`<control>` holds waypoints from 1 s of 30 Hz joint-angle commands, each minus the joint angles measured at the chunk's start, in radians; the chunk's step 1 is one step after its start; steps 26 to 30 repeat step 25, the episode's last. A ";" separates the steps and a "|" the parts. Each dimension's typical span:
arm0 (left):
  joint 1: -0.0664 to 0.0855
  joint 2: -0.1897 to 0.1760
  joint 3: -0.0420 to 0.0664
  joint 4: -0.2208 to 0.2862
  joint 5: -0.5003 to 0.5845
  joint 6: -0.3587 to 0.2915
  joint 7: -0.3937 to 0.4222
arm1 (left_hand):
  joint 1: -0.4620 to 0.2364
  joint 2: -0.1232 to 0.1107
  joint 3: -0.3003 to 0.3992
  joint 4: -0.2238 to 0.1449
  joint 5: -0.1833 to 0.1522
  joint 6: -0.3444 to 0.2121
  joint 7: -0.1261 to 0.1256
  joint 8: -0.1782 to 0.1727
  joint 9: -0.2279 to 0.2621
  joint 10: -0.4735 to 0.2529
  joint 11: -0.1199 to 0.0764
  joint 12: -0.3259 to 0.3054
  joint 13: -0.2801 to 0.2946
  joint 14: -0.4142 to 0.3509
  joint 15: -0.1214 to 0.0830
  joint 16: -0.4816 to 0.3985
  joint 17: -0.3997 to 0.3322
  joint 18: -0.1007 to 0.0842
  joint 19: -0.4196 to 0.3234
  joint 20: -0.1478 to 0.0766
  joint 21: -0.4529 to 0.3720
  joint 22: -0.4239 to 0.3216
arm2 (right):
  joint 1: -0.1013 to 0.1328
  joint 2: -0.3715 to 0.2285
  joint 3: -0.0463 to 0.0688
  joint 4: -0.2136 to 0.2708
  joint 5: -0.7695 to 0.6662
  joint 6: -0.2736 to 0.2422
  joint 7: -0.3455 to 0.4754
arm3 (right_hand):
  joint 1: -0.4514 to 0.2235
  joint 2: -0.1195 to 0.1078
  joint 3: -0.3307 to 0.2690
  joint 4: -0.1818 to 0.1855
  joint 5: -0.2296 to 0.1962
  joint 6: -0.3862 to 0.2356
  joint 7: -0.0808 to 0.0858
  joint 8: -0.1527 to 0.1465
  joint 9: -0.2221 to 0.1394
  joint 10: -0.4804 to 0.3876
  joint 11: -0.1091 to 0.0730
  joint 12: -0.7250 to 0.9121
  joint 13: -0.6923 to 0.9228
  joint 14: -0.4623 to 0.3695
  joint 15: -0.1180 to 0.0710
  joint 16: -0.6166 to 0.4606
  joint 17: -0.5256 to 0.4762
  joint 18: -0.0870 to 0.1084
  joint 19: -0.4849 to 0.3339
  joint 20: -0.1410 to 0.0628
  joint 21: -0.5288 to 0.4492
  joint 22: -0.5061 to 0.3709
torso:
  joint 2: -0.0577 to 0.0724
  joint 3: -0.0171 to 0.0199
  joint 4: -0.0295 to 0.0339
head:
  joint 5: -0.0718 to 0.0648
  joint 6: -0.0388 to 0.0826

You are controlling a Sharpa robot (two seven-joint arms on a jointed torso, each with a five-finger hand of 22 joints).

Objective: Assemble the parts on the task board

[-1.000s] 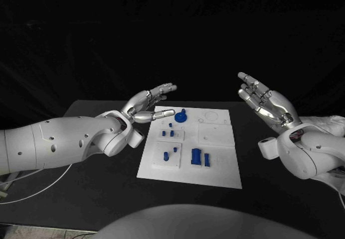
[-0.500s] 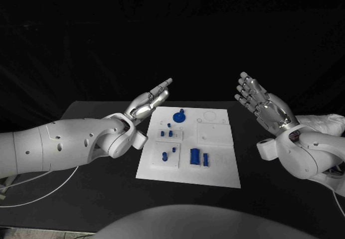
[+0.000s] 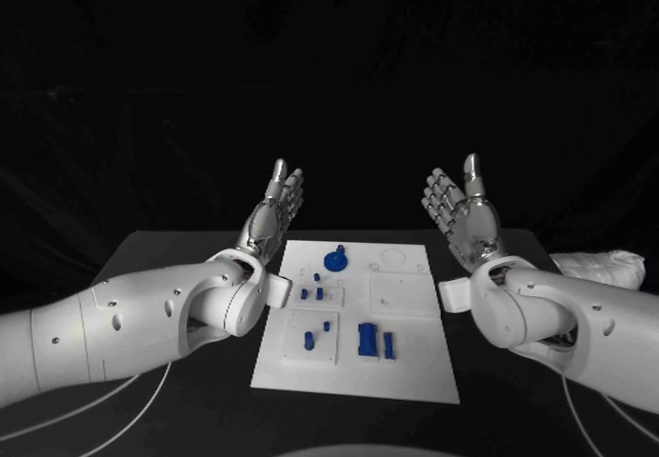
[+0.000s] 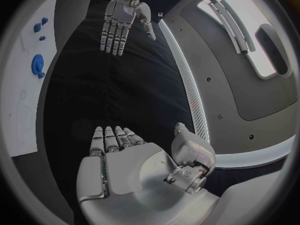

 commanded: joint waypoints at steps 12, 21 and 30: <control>-0.032 0.032 0.058 0.005 0.202 -0.228 -0.039 | -0.007 0.001 0.001 -0.003 -0.003 -0.005 0.000 -0.003 -0.025 0.000 0.005 -0.003 -0.001 -0.001 -0.005 -0.004 -0.001 -0.007 0.000 -0.003 -0.004 -0.025 | -0.048 0.058 0.057 -0.043 0.144 -0.225 -0.022 | -0.007 -0.001 0.000 -0.004 -0.003 -0.004 0.000 -0.003 -0.001 0.000 0.005 -0.003 -0.001 0.000 -0.005 -0.003 -0.001 -0.006 0.000 -0.005 -0.004 -0.001 | 0.012 -0.0251 0.0538 | -0.070 0.146; -0.032 0.032 0.058 0.005 0.202 -0.228 -0.039 | -0.007 0.001 0.001 -0.003 -0.003 -0.005 0.000 -0.003 -0.025 0.000 0.005 -0.003 -0.001 -0.001 -0.005 -0.004 -0.001 -0.007 0.000 -0.003 -0.004 -0.025 | -0.048 0.058 0.057 -0.043 0.144 -0.225 -0.022 | -0.007 -0.001 0.000 -0.004 -0.003 -0.004 0.000 -0.003 -0.001 0.000 0.005 -0.003 -0.001 0.000 -0.005 -0.003 -0.001 -0.006 0.000 -0.005 -0.004 -0.001 | 0.012 -0.0251 0.0539 | -0.070 0.146; -0.032 0.032 0.058 0.005 0.202 -0.228 -0.039 | -0.007 0.001 0.001 -0.003 -0.003 -0.005 0.000 -0.003 -0.025 0.000 0.005 -0.003 -0.001 -0.001 -0.005 -0.004 -0.001 -0.007 0.000 -0.003 -0.004 -0.025 | -0.048 0.058 0.057 -0.043 0.144 -0.225 -0.022 | -0.007 -0.001 0.000 -0.004 -0.003 -0.004 0.000 -0.003 -0.001 0.000 0.005 -0.003 -0.001 0.000 -0.005 -0.003 -0.001 -0.006 0.000 -0.005 -0.004 -0.001 | 0.012 -0.0251 0.0539 | -0.070 0.146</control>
